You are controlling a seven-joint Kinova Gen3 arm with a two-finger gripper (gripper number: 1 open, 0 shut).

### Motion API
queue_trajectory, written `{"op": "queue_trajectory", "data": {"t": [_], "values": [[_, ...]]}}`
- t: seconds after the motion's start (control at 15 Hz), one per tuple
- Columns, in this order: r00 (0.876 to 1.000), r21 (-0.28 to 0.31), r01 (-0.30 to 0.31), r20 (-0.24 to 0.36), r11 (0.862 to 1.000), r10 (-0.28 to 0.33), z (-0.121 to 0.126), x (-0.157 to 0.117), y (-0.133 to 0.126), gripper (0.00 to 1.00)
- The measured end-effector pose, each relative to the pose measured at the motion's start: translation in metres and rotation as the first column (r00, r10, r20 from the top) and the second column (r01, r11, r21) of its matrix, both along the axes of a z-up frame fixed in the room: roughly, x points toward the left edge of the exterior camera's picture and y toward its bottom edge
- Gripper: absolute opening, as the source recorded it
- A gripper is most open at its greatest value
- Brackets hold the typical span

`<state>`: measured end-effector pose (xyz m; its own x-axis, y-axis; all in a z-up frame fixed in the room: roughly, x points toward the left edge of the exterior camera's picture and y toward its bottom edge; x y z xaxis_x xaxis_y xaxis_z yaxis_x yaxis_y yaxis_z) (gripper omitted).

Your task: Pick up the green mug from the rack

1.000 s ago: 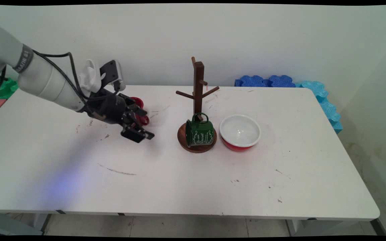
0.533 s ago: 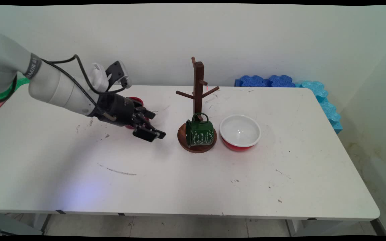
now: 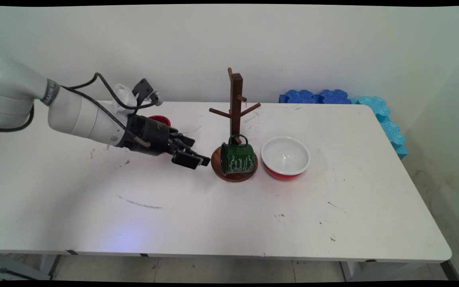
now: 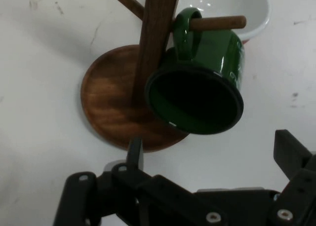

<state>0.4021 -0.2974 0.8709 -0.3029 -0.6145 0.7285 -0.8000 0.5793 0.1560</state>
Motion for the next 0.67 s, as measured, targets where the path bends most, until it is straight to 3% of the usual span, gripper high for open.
{"op": "queue_trajectory", "data": {"t": [0.67], "values": [[0.99, 0.03, -0.065, -0.12, 0.997, 0.069, -0.021, -0.01, -0.004, 1.0]]}}
